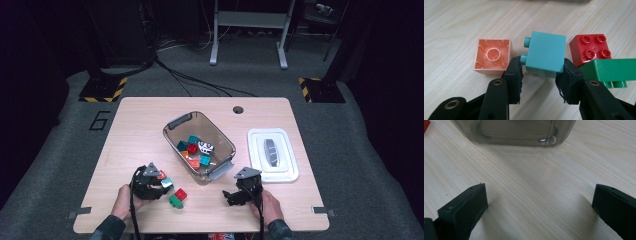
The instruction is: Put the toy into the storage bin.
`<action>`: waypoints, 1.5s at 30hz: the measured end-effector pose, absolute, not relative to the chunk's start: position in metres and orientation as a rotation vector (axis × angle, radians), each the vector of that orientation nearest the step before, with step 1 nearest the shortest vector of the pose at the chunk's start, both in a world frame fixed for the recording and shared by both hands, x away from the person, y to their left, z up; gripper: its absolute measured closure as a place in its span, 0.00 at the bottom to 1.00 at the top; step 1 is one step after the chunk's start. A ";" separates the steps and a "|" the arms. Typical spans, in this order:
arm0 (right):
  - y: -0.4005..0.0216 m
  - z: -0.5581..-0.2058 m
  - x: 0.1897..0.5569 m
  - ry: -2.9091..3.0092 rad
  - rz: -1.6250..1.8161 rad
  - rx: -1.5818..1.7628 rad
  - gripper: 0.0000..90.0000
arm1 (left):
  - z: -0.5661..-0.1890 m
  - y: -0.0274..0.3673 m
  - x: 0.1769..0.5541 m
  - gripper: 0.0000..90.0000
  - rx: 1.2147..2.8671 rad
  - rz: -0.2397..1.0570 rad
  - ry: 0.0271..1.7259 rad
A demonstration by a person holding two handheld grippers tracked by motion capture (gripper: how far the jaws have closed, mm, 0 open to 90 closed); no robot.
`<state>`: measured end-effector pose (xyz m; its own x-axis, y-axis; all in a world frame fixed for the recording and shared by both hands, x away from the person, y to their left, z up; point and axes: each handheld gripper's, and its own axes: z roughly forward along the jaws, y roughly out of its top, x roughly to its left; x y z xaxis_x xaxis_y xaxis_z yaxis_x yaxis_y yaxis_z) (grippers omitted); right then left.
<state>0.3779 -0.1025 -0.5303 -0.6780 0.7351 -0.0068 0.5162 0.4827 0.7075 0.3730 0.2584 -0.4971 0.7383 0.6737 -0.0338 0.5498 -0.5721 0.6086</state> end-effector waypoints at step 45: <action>-0.102 -0.530 0.378 2.423 1.002 1.061 0.00 | -0.390 0.284 0.396 0.64 2.196 0.395 0.889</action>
